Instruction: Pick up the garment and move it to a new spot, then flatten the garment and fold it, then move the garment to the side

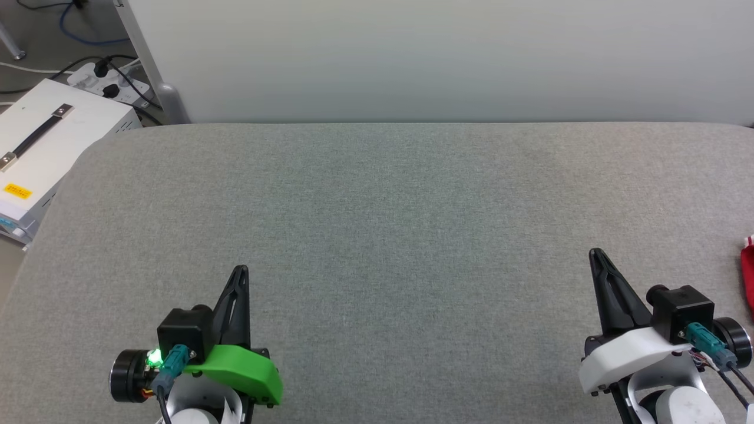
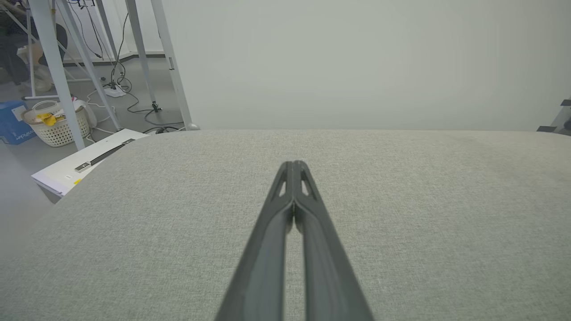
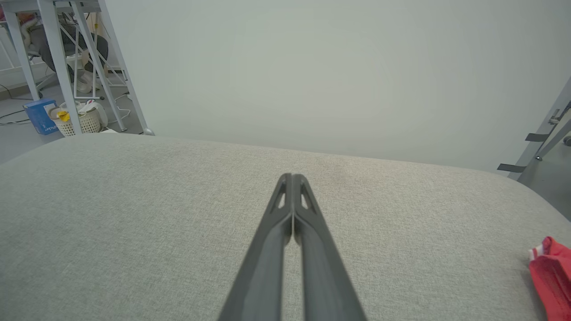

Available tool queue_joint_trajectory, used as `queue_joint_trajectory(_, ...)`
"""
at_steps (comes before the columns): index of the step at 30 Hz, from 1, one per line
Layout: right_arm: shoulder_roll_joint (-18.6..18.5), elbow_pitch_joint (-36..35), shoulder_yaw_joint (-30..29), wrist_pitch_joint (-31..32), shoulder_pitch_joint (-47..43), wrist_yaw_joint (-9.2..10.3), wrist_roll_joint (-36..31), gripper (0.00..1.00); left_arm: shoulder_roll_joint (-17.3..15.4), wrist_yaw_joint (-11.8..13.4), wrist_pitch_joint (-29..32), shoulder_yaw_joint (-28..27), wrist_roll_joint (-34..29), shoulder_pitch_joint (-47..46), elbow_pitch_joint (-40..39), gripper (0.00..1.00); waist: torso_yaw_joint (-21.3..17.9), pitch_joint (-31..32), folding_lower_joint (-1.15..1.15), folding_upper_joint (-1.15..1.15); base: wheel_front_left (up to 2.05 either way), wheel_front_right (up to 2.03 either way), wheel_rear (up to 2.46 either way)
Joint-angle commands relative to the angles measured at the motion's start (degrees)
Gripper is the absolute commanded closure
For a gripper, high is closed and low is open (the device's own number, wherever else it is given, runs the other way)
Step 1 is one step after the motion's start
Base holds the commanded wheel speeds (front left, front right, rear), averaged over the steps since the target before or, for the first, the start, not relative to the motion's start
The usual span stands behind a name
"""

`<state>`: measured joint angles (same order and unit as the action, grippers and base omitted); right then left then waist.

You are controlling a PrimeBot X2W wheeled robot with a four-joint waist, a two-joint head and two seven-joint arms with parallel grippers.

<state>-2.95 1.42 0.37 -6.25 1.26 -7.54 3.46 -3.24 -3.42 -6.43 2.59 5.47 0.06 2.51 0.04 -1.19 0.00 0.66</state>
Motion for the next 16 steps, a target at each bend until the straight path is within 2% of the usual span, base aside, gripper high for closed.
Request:
queue_joint_trajectory(1,0.0,-0.4,-0.1,0.3,-0.7,0.03,-0.7,1.00,0.2,0.4,0.4,-0.4,-0.7,0.0,-0.4,1.00,0.0,0.0,0.00,-0.38,0.00,0.00,0.00)
queue_joint_trajectory(16,0.0,-0.7,-0.2,2.0,-0.9,0.04,-1.5,1.00,0.3,1.3,2.1,-1.0,-2.0,0.0,-1.0,1.00,0.0,0.4,0.00,-0.46,0.00,0.00,0.00)
